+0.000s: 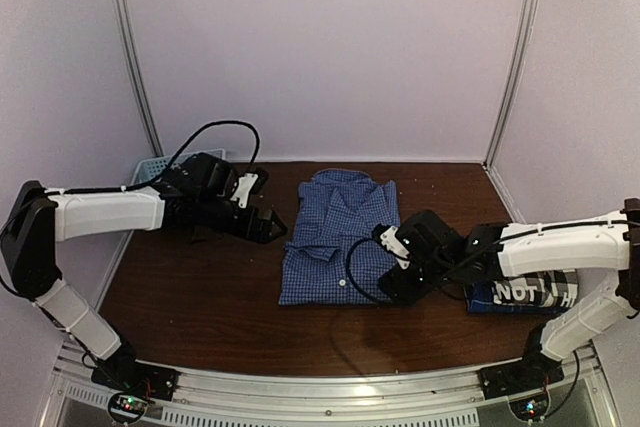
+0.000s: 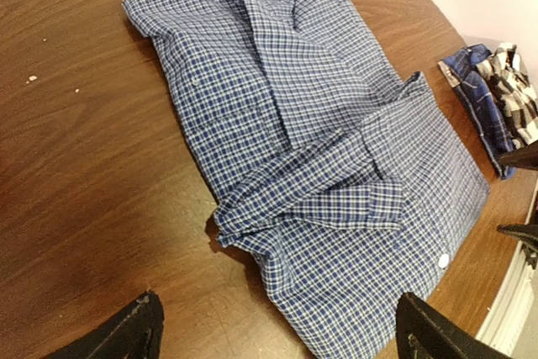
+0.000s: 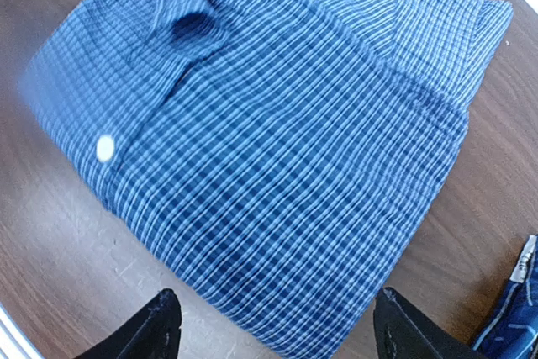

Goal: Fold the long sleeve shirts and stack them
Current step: Move the right arm to the center of the board with the 2/3-rectangle-folded shirt.

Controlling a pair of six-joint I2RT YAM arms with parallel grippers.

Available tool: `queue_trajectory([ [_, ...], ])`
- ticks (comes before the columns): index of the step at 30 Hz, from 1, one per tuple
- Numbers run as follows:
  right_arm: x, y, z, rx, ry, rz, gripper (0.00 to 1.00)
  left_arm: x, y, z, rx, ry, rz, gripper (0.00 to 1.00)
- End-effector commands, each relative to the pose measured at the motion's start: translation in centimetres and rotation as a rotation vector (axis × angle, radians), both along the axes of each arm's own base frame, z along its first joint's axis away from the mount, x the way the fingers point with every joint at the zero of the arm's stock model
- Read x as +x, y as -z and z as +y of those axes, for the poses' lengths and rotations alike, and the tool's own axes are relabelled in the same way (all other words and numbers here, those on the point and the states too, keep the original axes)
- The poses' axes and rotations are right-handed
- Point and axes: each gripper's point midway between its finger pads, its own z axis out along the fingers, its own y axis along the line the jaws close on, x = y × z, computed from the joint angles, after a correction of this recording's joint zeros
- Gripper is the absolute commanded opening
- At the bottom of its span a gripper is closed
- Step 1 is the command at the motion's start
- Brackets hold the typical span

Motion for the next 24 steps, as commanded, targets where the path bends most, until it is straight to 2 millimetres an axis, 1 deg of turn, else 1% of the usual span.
queue_trajectory([
  [1, -1.6, 2.3, -0.3, -0.081, 0.006, 0.005, 0.80, -1.0, -3.6, -0.8, -0.134, 0.039, -0.051, 0.98],
  [5, -1.9, 4.2, 0.3, -0.153, -0.022, 0.027, 0.77, -2.5, -3.9, -0.4, -0.157, 0.056, -0.041, 0.98],
  [9, -1.7, 5.9, 0.1, -0.225, -0.014, 0.047, 0.75, -3.5, -3.6, 0.0, -0.170, 0.064, -0.030, 0.95],
  [12, -1.8, 6.6, 0.1, -0.248, -0.014, 0.057, 0.73, -4.3, -3.5, 0.3, -0.187, 0.077, -0.040, 0.93],
  [16, -2.0, 7.3, 0.0, -0.283, -0.012, 0.061, 0.68, -5.6, -3.5, 0.3, -0.207, 0.118, -0.057, 0.90],
  [18, -2.2, 7.8, 0.1, -0.305, -0.016, 0.062, 0.64, -6.3, -3.4, 0.3, -0.206, 0.135, -0.066, 0.90],
  [20, -2.4, 8.4, 0.1, -0.333, -0.015, 0.060, 0.57, -7.0, -3.2, 0.2, -0.199, 0.153, -0.080, 0.89],
  [23, -2.8, 8.9, 0.2, -0.352, -0.015, 0.067, 0.44, -8.3, -3.0, 0.0, -0.192, 0.177, -0.105, 0.87],
  [24, -2.9, 9.0, 0.1, -0.359, -0.013, 0.071, 0.38, -8.7, -2.8, -0.1, -0.189, 0.183, -0.119, 0.87],
])
